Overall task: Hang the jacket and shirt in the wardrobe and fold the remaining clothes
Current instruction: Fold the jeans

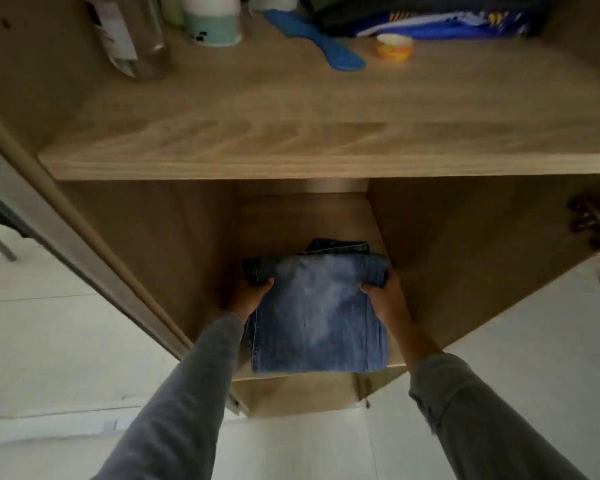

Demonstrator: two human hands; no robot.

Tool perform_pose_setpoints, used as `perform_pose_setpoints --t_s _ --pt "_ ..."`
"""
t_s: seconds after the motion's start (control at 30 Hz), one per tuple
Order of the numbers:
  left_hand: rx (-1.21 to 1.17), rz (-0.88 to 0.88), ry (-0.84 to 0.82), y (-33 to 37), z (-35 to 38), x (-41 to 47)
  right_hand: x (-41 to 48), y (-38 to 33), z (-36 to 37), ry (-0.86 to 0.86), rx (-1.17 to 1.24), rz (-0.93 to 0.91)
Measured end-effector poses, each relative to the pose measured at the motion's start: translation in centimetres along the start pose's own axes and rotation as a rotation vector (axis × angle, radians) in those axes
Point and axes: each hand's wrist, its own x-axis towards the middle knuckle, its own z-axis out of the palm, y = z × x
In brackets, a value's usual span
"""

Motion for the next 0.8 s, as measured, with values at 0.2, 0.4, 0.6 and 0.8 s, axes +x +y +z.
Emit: perform_pose_setpoints --t_s 0.2,0.4,0.6,0.8 --pt "0.108 0.04 0.058 -2.3 1.4 2.5 3.6 3.5 1.8 0.019 -0.341 0.043" --pt "0.674 0.52 0.188 -7.1 5.6 -2.5 -0.5 8.8 4.8 -0.145 -0.807 -0.379" --pt "1.004 0.482 0.099 -13.8 9.8 -2.8 -3.3 15.4 6.0 -0.25 -1.061 -0.473" --pt "1.071 0.611 0.248 -13.9 10.7 0.2 -1.0 16.2 7.6 -0.141 -1.083 -0.517"
